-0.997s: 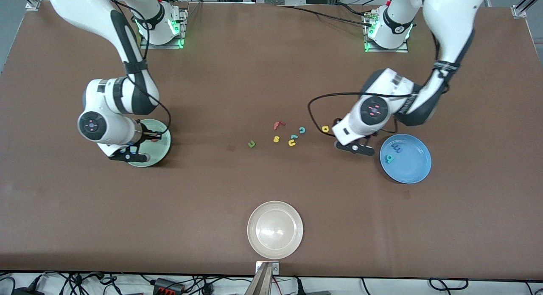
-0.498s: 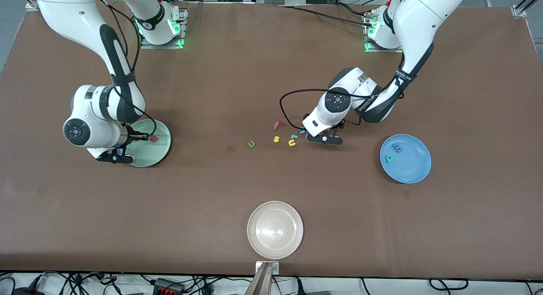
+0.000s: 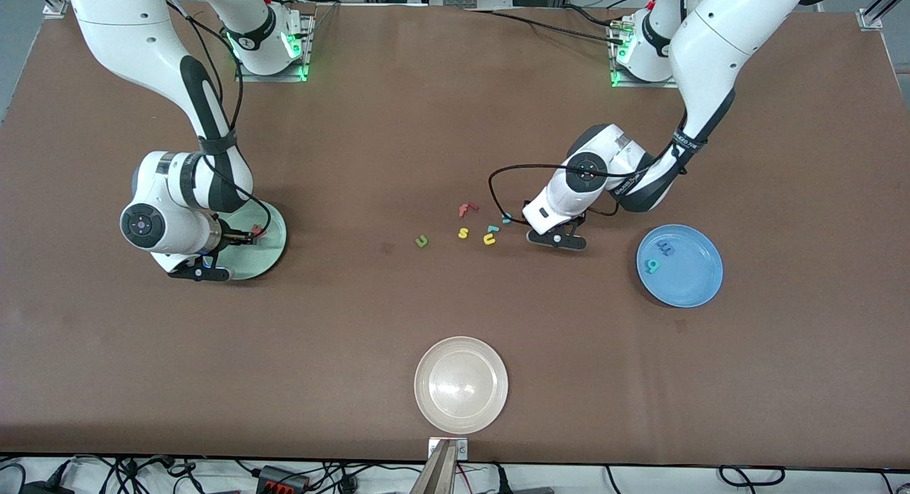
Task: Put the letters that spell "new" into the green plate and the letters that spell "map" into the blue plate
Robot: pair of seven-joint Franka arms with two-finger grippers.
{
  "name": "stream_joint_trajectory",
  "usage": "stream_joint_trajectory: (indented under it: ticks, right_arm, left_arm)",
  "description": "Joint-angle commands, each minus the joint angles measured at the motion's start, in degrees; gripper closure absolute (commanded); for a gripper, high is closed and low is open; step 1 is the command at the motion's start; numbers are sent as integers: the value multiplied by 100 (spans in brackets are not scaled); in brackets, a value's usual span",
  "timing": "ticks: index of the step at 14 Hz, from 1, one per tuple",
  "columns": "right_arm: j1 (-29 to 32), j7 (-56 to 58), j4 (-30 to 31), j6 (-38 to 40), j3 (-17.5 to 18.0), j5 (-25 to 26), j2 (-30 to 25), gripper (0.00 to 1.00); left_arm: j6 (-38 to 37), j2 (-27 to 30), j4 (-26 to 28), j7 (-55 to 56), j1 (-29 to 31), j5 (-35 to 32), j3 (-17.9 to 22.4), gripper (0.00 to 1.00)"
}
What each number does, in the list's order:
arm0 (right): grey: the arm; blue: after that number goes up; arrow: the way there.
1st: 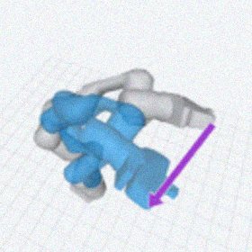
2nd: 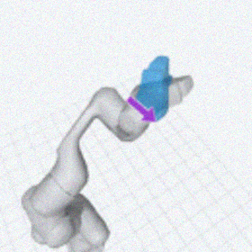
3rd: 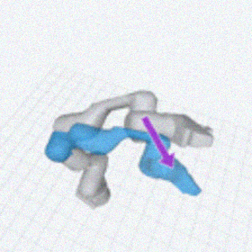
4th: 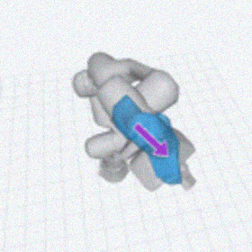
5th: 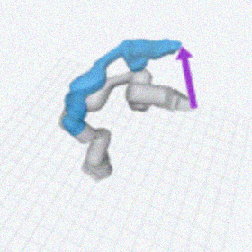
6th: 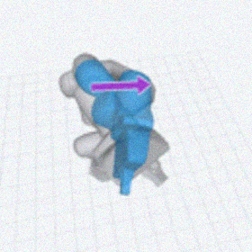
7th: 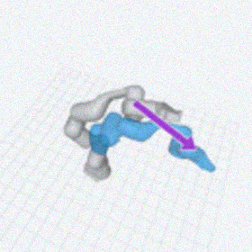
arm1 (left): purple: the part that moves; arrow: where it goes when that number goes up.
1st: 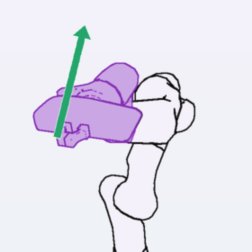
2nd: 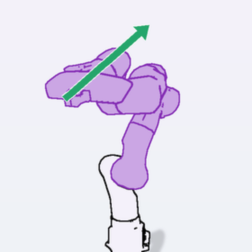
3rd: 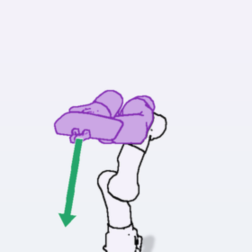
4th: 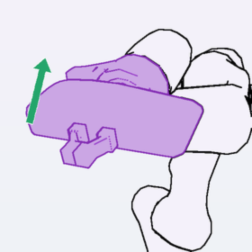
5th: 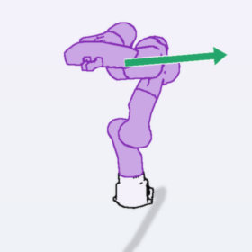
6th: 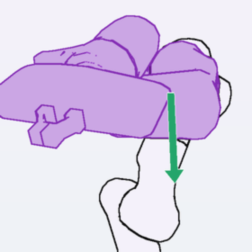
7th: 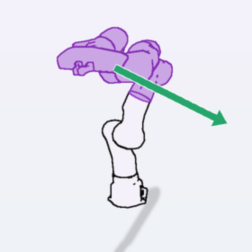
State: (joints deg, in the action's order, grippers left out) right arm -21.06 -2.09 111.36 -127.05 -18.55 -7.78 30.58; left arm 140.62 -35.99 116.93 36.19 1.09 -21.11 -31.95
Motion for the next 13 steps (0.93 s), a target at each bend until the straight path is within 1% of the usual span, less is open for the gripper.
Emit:
stream_joint_trajectory:
  ticks: [1,2,4,6,7,10,11,12,13]
  right_arm:
    - [-370,-291,-324,461,53,-74,-430,0]
    - [-642,-309,-456,471,53,-74,-474,0]
    - [-1169,-370,-571,244,53,-126,-439,0]
    - [-1758,-624,-572,-248,44,-468,-282,0]
    - [-1970,-661,-580,-389,44,-470,-211,0]
    - [-2383,-625,-607,-732,53,-487,35,0]
    - [-2559,-739,-676,-812,53,-566,71,6]
    - [-2604,-975,-764,-812,53,-714,132,12]
    - [-2605,-960,-817,-830,53,-733,202,13]
  left_arm:
    - [54,-4,215,2,23,-130,5,52]
    - [54,22,277,11,31,-130,-4,54]
    - [54,40,321,28,49,-148,-30,54]
    - [54,66,330,28,49,-130,-48,54]
    - [45,92,330,28,49,-130,-48,57]
    - [45,110,287,20,58,-130,-48,76]
    - [45,136,269,11,75,-130,-48,81]
    - [28,215,269,-33,84,-130,-48,82]
    - [-25,303,260,-50,119,-130,-48,82]
